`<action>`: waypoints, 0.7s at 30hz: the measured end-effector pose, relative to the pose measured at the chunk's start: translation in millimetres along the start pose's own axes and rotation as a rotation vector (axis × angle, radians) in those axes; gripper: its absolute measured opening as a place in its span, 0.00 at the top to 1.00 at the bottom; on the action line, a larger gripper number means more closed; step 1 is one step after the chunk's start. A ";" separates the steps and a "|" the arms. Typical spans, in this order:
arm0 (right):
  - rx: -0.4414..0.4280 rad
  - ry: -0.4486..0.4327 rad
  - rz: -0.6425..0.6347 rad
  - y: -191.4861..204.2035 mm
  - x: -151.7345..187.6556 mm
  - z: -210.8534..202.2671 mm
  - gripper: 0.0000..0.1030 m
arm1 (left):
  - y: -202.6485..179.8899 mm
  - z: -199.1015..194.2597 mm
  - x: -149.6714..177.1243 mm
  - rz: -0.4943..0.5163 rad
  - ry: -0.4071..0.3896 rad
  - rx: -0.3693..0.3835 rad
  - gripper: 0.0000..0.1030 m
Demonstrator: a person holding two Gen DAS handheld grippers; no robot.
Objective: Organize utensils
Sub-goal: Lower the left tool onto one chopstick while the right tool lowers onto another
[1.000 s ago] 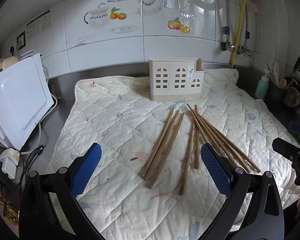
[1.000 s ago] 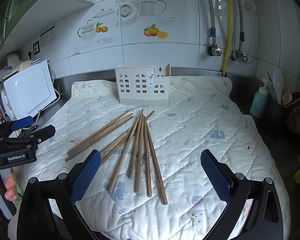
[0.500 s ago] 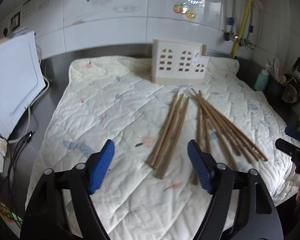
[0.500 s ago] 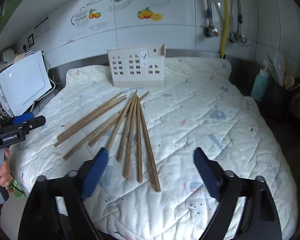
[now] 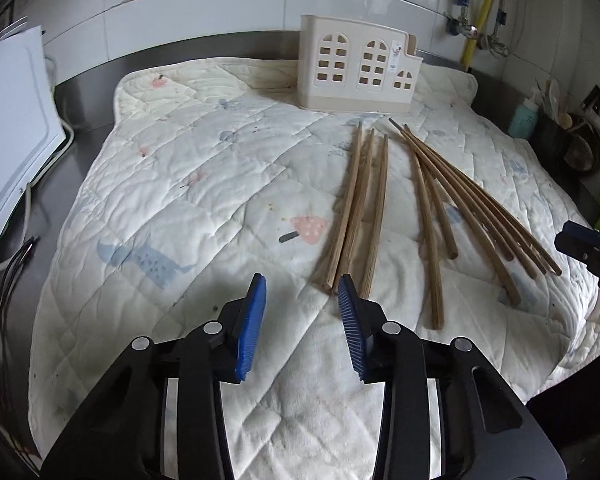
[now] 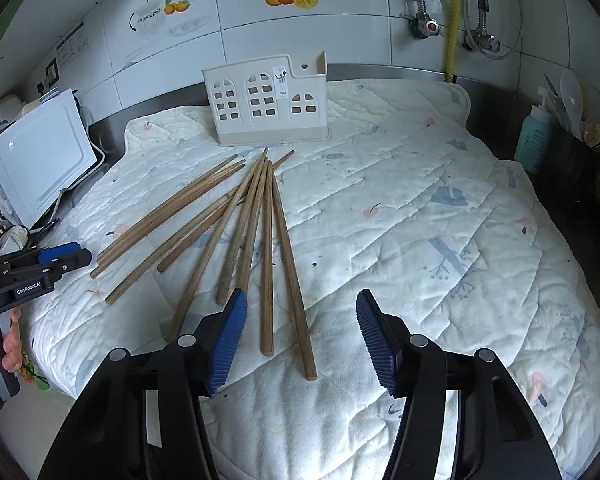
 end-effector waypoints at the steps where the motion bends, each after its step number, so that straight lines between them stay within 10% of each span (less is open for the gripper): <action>1: 0.000 -0.001 0.001 -0.7 -0.7 0.8 0.46 | -1.1 1.6 -2.4 0.014 0.000 -0.001 0.66; 21: -0.010 0.017 0.023 -11.2 -1.8 15.9 0.52 | -24.9 32.7 -13.1 0.155 0.023 -0.007 0.75</action>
Point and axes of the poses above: each gripper's, at about its wrist camera, not at the fingertips, and z roughly the way its jaws point, y to its left, x to its underside, the point moved 5 cm from there along z, roughly the way its jaws point, and after that the axes turned 11 degrees about -x, right-handed, at the moved point
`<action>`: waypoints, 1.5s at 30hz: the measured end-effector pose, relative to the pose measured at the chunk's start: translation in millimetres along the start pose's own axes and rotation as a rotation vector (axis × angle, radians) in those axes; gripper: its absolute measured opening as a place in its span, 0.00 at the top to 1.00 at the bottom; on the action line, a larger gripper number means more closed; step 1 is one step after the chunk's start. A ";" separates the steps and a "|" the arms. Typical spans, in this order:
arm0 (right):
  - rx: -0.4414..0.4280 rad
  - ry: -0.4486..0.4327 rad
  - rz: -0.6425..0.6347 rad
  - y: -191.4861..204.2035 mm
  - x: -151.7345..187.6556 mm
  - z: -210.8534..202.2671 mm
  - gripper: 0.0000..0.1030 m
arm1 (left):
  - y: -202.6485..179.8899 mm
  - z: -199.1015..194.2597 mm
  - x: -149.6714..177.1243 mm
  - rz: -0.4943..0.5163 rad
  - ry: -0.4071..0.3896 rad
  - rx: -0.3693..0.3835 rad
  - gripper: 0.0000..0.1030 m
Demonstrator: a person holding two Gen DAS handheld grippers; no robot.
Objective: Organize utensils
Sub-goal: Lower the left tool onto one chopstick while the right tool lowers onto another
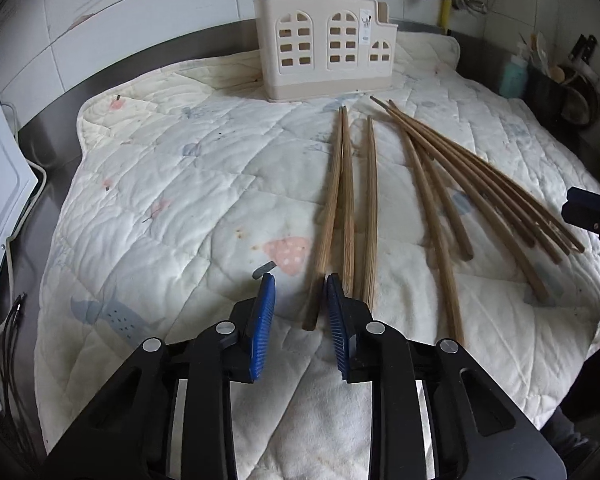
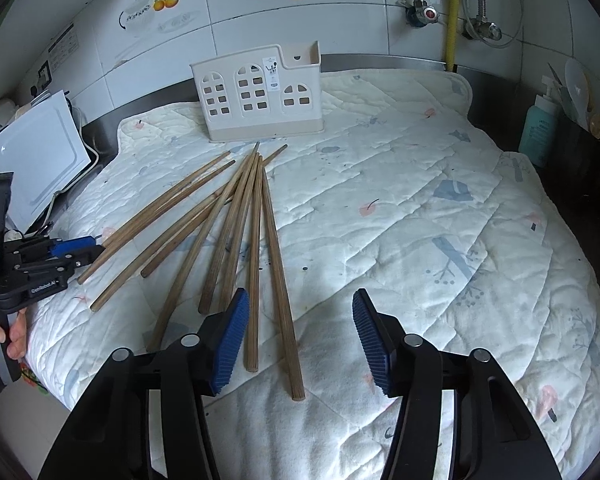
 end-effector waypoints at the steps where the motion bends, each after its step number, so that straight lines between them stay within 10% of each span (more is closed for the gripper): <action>1: -0.002 0.001 0.000 0.0 -0.3 0.8 0.53 | 0.3 1.4 -0.8 0.002 -0.002 0.006 0.75; 45: -0.003 0.055 -0.027 4.5 6.7 20.3 0.86 | -11.6 2.7 -3.6 0.047 -0.032 0.082 0.93</action>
Point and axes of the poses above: each gripper's, at about its wrist camera, not at the fingertips, and z roughly the way its jaws point, y to its left, x to its underside, the point moved 5 cm from there along z, roughly the way its jaws point, and after that the axes turned 11 degrees about -x, right-handed, at the moved point
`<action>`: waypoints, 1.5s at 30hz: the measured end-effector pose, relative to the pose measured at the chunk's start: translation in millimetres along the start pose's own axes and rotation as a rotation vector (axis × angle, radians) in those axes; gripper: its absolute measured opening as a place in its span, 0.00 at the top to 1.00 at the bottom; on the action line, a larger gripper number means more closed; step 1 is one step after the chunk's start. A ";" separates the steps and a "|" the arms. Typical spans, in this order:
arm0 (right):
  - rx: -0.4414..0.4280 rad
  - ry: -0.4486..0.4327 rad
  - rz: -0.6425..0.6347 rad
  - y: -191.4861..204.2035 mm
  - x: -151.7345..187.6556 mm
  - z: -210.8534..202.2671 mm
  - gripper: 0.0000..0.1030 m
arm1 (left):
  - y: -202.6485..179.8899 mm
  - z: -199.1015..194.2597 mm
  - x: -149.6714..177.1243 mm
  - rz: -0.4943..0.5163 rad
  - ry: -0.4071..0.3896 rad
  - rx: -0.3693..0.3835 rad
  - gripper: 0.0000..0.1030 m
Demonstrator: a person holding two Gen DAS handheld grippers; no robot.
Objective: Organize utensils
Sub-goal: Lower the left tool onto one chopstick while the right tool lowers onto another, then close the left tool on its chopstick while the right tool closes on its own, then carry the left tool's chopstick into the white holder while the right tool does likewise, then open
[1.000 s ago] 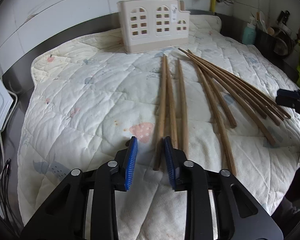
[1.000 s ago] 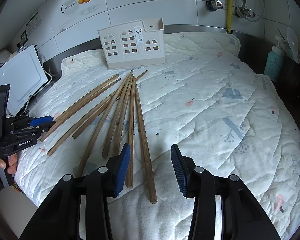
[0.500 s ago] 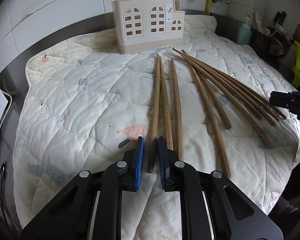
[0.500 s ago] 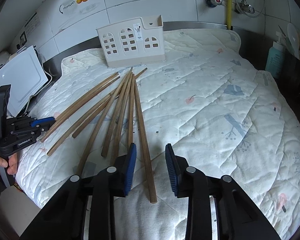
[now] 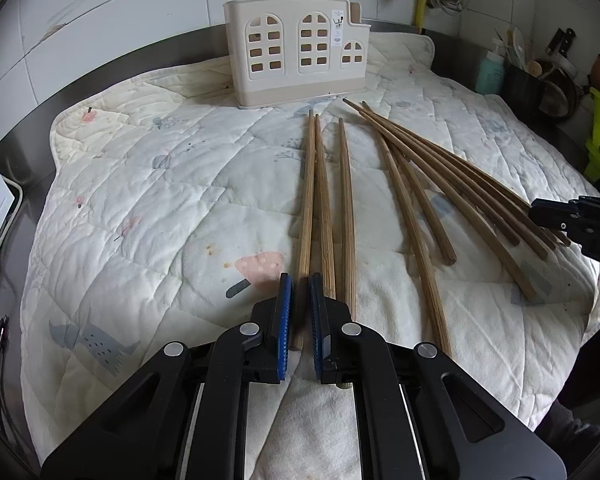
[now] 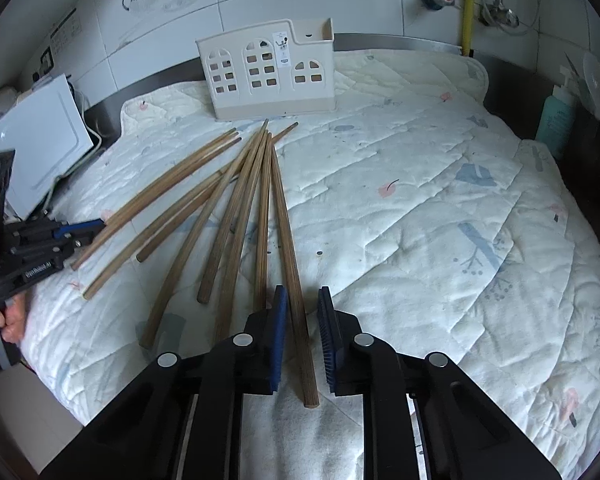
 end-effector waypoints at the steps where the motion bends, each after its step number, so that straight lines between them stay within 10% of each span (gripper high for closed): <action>1: 0.011 0.002 -0.013 1.3 0.3 0.3 0.87 | 0.3 -0.2 0.1 -0.005 -0.002 0.003 0.93; 23: -0.012 -0.124 -0.042 12.5 -30.5 -44.2 0.93 | 12.1 -39.9 -14.5 -0.189 -0.133 -0.003 0.95; 45: -0.140 -0.213 -0.153 12.8 -175.4 -76.7 0.93 | 21.8 -81.3 -118.5 -0.219 -0.342 0.010 0.95</action>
Point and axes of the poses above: each gripper's, at about its wrist camera, not at the fingertips, and z roughly the way its jaws point, y to its left, x to its underside, the point moved 5 cm from there along z, roughly the way its jaws point, and after that the axes turned 11 degrees about -x, right-handed, at the moved point
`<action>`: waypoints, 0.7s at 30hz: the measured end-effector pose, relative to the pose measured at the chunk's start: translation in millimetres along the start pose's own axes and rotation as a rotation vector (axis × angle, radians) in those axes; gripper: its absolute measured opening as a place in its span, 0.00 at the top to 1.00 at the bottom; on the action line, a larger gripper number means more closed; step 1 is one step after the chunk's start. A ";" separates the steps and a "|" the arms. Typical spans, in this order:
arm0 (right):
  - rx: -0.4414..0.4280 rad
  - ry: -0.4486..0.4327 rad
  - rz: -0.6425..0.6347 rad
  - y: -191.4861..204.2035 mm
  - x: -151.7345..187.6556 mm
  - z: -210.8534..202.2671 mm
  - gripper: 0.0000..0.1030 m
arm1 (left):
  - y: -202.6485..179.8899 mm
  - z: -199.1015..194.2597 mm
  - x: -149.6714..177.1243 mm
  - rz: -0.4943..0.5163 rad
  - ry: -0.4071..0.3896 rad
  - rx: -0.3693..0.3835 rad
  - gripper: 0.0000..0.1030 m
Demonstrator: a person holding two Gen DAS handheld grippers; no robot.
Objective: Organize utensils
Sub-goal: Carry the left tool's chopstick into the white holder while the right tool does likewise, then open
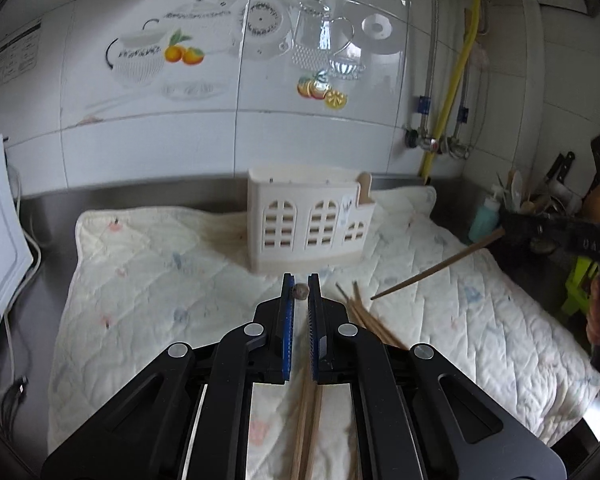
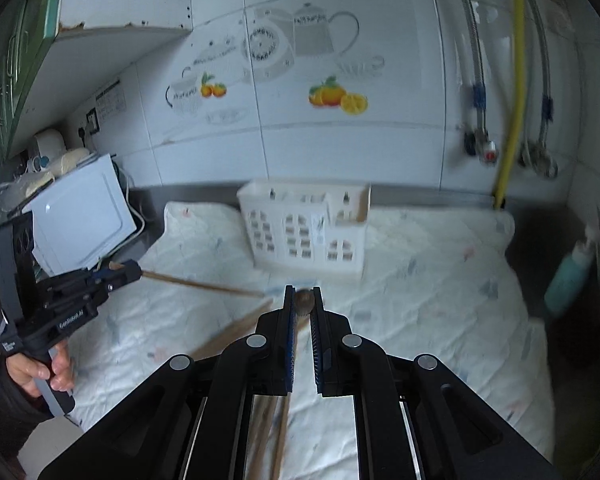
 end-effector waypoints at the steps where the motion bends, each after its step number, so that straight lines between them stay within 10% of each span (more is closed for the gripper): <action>1: 0.004 -0.005 -0.008 -1.8 -10.2 -0.3 0.93 | -0.5 1.4 -5.9 0.005 -0.004 0.000 0.95; 12: 0.078 -0.071 -0.078 -24.6 -120.5 -4.9 0.93 | -6.1 9.1 -103.4 0.025 -0.101 0.009 0.95; 21: 0.093 -0.050 -0.064 -43.1 -140.8 29.3 0.93 | -15.7 15.8 -193.9 0.021 -0.268 -0.026 0.95</action>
Point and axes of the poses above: each gripper's, at about its wrist camera, not at the fingertips, and z roughly the way its jaws point, y to its left, x to its underside, the point moved 5 cm from there along z, roughly the way its jaws point, and after that the axes turned 11 degrees about -x, right-handed, at the moved point
